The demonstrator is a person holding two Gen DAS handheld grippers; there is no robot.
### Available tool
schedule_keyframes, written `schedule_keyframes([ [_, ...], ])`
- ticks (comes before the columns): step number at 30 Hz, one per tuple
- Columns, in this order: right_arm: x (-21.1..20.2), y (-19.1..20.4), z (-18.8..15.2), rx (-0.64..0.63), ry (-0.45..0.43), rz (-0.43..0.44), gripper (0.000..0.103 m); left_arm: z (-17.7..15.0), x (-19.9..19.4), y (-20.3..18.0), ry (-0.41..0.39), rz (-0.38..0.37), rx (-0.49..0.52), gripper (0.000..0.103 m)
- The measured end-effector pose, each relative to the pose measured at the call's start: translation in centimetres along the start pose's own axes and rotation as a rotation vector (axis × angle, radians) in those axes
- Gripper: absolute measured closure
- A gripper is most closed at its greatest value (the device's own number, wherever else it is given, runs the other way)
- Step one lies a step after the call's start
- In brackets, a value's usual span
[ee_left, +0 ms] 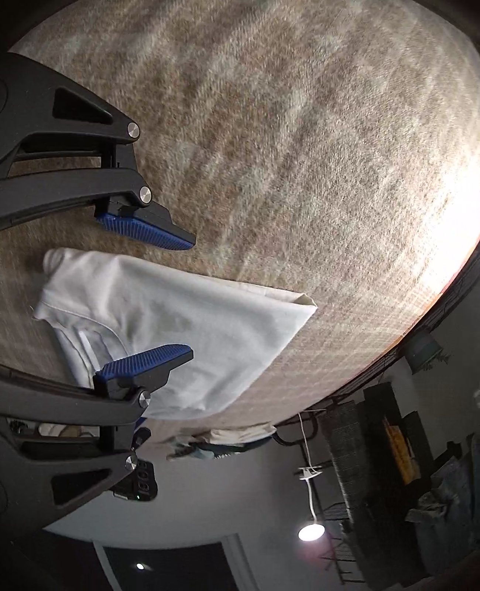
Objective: Fold small clothes
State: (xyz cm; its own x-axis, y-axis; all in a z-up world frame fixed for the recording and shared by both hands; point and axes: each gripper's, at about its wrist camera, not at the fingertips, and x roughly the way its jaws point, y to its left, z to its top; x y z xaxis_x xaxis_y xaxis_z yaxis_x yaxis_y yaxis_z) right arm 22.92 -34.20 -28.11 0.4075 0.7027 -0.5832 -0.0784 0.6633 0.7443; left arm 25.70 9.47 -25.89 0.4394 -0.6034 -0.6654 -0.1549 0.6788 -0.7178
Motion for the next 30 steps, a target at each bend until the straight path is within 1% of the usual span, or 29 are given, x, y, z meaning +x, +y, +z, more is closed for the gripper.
schedule_keyframes([
  [2,0.7,-0.2,0.4,0.023,-0.003,0.033,0.062,0.5,0.3,0.0,-0.002,-0.012,-0.01,0.051],
  [5,1.9,-0.2,0.6,0.041,0.006,0.06,0.072,0.7,1.0,-0.2,0.016,-0.024,-0.007,0.058],
  [7,2.8,0.3,0.7,0.037,0.015,0.062,0.075,0.7,1.3,-0.9,0.014,-0.011,0.019,0.059],
  [8,3.1,0.4,0.8,0.035,0.018,0.062,0.075,0.6,1.5,-1.2,0.016,0.0,0.033,0.066],
  [9,3.5,0.6,0.8,0.036,0.018,0.065,0.075,0.6,2.0,-1.5,0.028,0.026,0.041,0.081],
  [10,3.6,0.7,0.8,0.04,0.017,0.069,0.078,0.4,2.2,-1.6,0.033,0.042,0.045,0.09],
  [11,3.9,0.9,0.8,0.045,0.017,0.065,0.085,0.4,2.3,-1.8,0.03,0.053,0.055,0.091],
  [12,4.1,1.1,0.8,0.046,0.018,0.058,0.087,0.2,2.3,-2.1,0.023,0.06,0.064,0.094],
  [13,4.4,1.5,0.7,0.038,0.02,0.047,0.093,0.2,2.2,-2.4,0.016,0.061,0.072,0.094],
  [14,4.6,2.1,0.7,0.021,0.017,0.027,0.096,0.1,2.0,-2.6,0.007,0.066,0.078,0.095],
  [16,4.7,3.3,0.6,-0.015,0.005,-0.003,0.098,-0.1,1.6,-3.2,-0.013,0.071,0.097,0.095],
  [23,3.1,7.1,0.9,-0.133,-0.032,-0.041,0.099,-0.4,0.0,-6.1,-0.05,0.034,0.126,0.096],
  [27,2.0,8.6,0.9,-0.184,-0.045,-0.056,0.099,-0.8,-0.3,-8.8,-0.057,0.008,0.171,0.097],
  [30,0.3,9.3,1.2,-0.21,-0.068,-0.064,0.099,-1.1,0.1,-11.2,-0.056,-0.011,0.209,0.097],
])
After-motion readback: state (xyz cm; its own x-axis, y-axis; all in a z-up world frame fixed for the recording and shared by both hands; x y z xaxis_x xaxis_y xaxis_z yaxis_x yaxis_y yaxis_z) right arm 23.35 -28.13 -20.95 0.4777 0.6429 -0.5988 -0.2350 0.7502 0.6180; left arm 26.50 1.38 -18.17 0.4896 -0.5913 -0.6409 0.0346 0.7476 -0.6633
